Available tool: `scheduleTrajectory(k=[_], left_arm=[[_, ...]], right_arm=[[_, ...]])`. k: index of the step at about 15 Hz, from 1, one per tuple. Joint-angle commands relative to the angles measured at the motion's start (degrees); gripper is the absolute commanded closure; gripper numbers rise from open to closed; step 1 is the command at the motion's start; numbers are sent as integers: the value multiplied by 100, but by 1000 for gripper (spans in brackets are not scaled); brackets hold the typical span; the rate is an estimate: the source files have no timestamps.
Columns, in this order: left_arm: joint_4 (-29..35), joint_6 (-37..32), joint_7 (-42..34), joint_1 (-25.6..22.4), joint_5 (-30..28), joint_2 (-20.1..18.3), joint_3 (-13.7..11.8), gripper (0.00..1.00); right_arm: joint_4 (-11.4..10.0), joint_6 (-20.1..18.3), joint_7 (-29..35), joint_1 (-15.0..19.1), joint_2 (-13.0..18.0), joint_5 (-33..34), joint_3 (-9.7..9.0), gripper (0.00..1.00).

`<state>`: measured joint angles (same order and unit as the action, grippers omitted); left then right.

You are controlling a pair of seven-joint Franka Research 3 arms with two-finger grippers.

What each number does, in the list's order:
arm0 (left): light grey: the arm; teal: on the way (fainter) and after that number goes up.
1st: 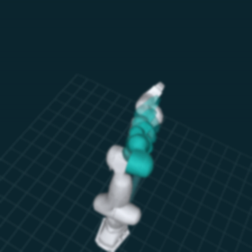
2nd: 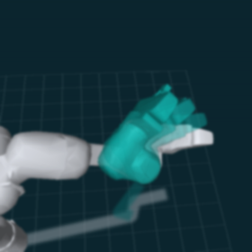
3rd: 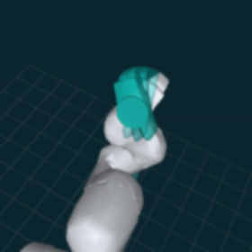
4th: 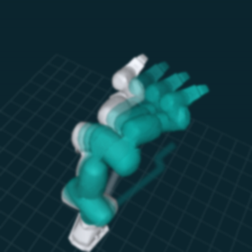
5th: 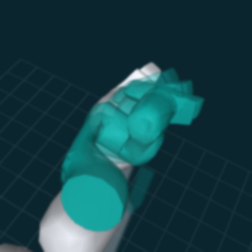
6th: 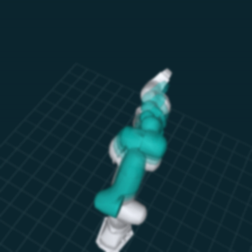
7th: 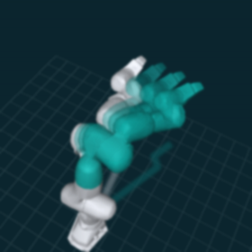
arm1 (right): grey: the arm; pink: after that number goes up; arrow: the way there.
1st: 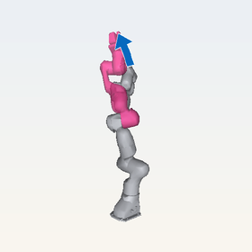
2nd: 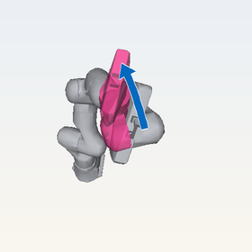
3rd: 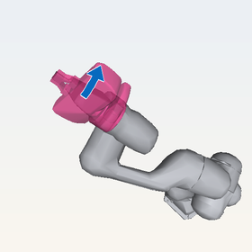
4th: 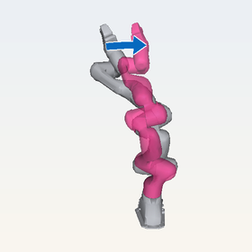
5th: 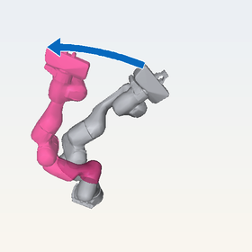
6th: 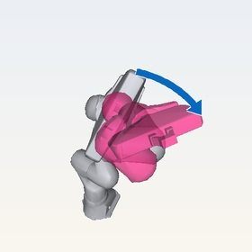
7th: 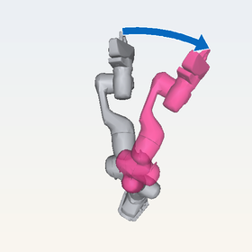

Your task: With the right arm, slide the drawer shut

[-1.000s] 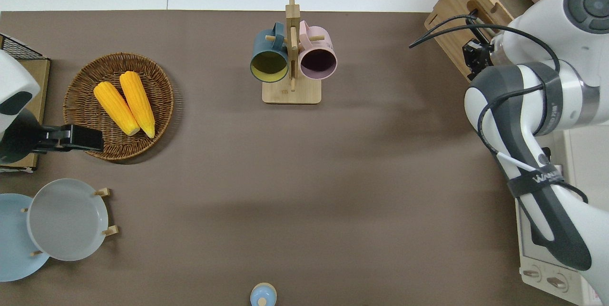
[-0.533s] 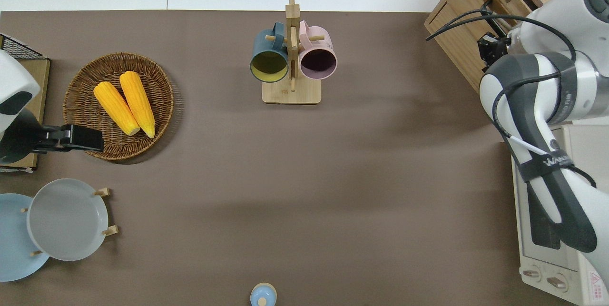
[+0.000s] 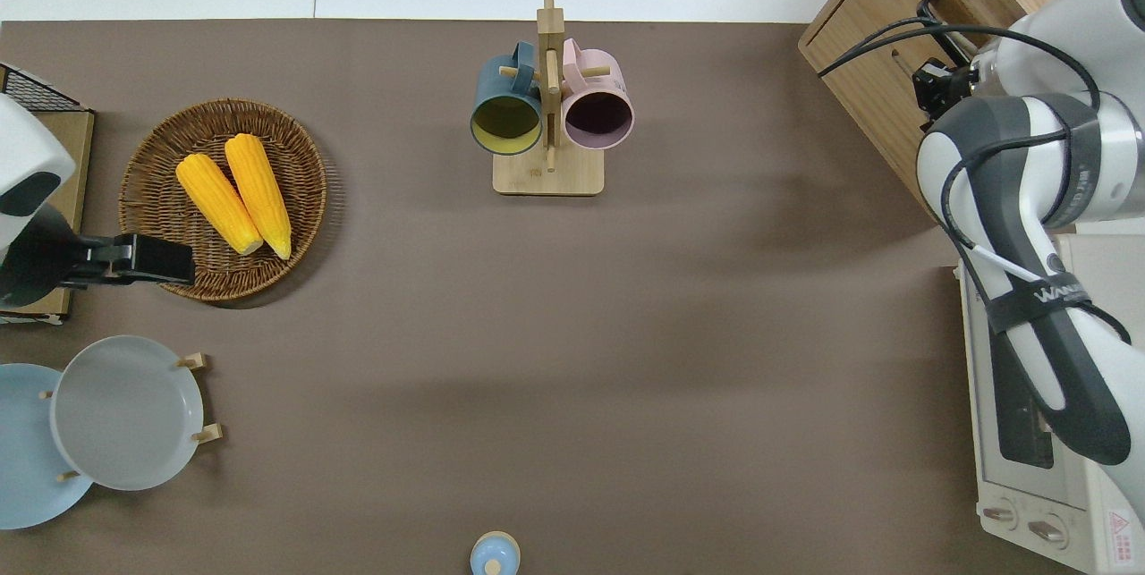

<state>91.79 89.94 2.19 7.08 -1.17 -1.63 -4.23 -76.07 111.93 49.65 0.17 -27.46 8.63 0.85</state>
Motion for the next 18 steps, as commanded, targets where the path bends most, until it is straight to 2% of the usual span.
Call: scheduleTrajectory(k=[1, 4, 5, 6, 7, 9, 10, 11, 12, 13, 14, 15, 17, 18], left_arm=[[-12, -82, -9, 13, 73, -48, -16, 2], [-12, -74, -9, 13, 73, -48, -16, 2], [-12, -82, -9, 13, 73, -48, -16, 2], [-12, -82, -9, 13, 73, -48, -16, 2], [-12, -82, -9, 13, 73, -48, -16, 2], [-12, -82, -9, 13, 73, -48, -8, 2], [-12, -74, -9, 13, 73, -48, -16, 2], [-12, -82, -9, 13, 73, -48, -16, 2], [-12, -82, -9, 13, 73, -48, -16, 2], [-12, -74, -9, 13, 73, -48, -16, 5], [-12, -73, -9, 13, 73, -48, -8, 2], [-12, -82, -9, 13, 73, -48, -16, 2], [-12, -82, -9, 13, 73, -48, -16, 2], [-12, -82, -9, 13, 73, -48, -16, 5]], right_arm=[[-179, -39, -166, -192, 363, 33, 29, 1000], [-373, -250, -254, -377, 662, 42, 12, 1000], [-443, -268, -289, -377, 758, 42, -49, 1000], [-513, -277, -333, -421, 855, -36, -93, 951], [-575, -277, -394, -508, 943, -133, -94, 822], [-715, -408, -552, -605, 1128, -151, -94, 731], [-786, -487, -771, -667, 1207, -151, -94, 633], [-865, -584, -1112, -702, 1312, -151, -94, 545], [-900, -698, -1542, -703, 1417, -160, -94, 501], [-909, -829, -1929, -703, 1506, -169, -94, 403], [-909, -970, -2246, -711, 1585, -212, -94, 234], [-918, -1041, -2441, -711, 1664, -300, -94, 13], [-918, -1181, -2609, -711, 1840, -449, -94, 21], [-909, -1391, -2871, -755, 1971, -537, -85, 19]])
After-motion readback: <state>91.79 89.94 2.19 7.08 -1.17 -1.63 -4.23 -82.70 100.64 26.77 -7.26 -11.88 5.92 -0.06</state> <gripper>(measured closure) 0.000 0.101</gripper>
